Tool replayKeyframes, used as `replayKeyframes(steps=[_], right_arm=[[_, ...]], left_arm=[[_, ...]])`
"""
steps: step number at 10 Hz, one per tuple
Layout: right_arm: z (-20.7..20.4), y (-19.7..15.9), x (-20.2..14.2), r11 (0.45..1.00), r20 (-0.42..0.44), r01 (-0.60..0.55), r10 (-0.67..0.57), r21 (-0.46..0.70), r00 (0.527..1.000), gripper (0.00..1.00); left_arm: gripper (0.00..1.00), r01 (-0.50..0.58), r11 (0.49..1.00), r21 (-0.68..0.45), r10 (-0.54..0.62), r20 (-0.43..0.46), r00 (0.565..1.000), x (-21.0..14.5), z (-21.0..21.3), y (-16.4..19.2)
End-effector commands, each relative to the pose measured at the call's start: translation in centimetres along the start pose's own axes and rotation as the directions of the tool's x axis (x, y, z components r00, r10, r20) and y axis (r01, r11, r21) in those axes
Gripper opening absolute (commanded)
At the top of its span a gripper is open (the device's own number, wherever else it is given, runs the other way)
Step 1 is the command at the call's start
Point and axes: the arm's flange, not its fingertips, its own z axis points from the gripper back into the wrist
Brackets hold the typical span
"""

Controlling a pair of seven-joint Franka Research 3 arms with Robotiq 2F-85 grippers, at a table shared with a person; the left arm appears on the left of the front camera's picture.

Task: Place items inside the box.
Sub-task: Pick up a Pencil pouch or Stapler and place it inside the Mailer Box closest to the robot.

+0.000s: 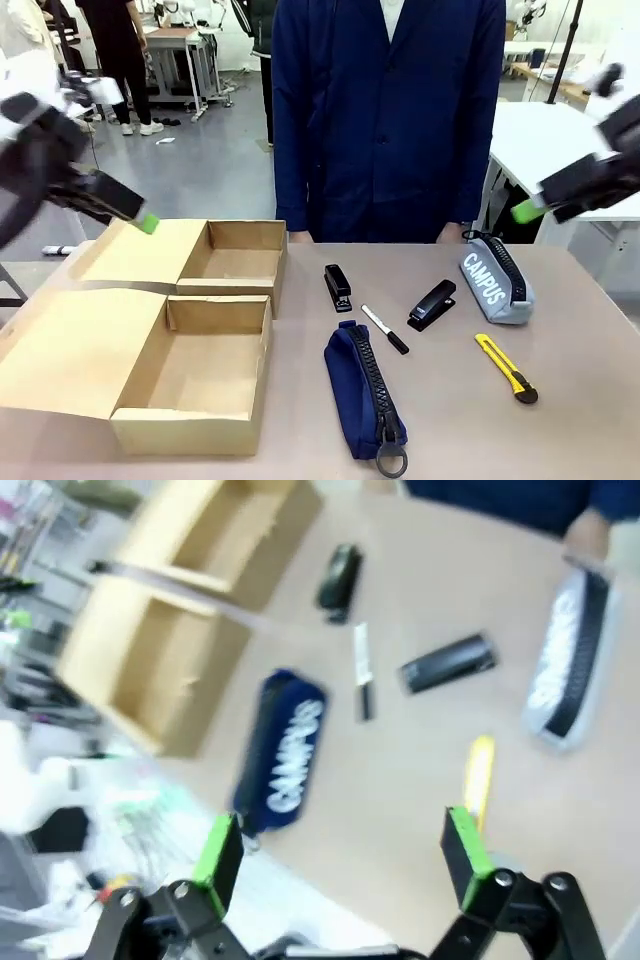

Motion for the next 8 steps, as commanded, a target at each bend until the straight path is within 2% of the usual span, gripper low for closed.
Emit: replayKeyframes(steps=[1,2,3,4,6,7,8], right_arm=[[4.6,-6.8,-2.2,0.965,0.046,0.200,-0.210,0.173,0.977,1.00],[6.7,-11.2,-4.5,0.912,0.112,0.293,-0.335,0.287,0.935,1.00],[8.2,-16.0,-7.0,0.849,0.153,0.381,-0.458,0.366,0.876,1.00],[9.1,-21.3,-9.8,0.758,0.163,0.473,-0.591,0.450,0.790,1.00],[9.4,-27.0,-14.6,0.603,0.203,0.563,-0.763,0.566,0.613,1.00],[9.4,-28.4,-16.3,0.558,0.206,0.579,-0.801,0.595,0.562,1.00],[9.1,-28.9,-17.2,0.538,0.207,0.595,-0.820,0.597,0.533,1.00]], left_arm=[[1.00,-0.182,0.943,-0.278,0.190,0.003,0.982,-2.4,2.0,7.9],[1.00,-0.283,0.861,-0.422,0.327,0.035,0.944,-4.1,3.0,13.3],[1.00,-0.389,0.747,-0.538,0.506,0.082,0.859,-7.7,3.6,18.0],[1.00,-0.450,0.614,-0.648,0.669,0.125,0.733,-12.0,3.4,21.6],[1.00,-0.470,0.502,-0.726,0.782,0.149,0.605,-14.5,1.6,22.5],[1.00,-0.477,0.451,-0.754,0.821,0.141,0.553,-15.2,0.2,21.6],[1.00,-0.508,0.412,-0.756,0.853,0.125,0.506,-13.8,-1.7,19.0]])
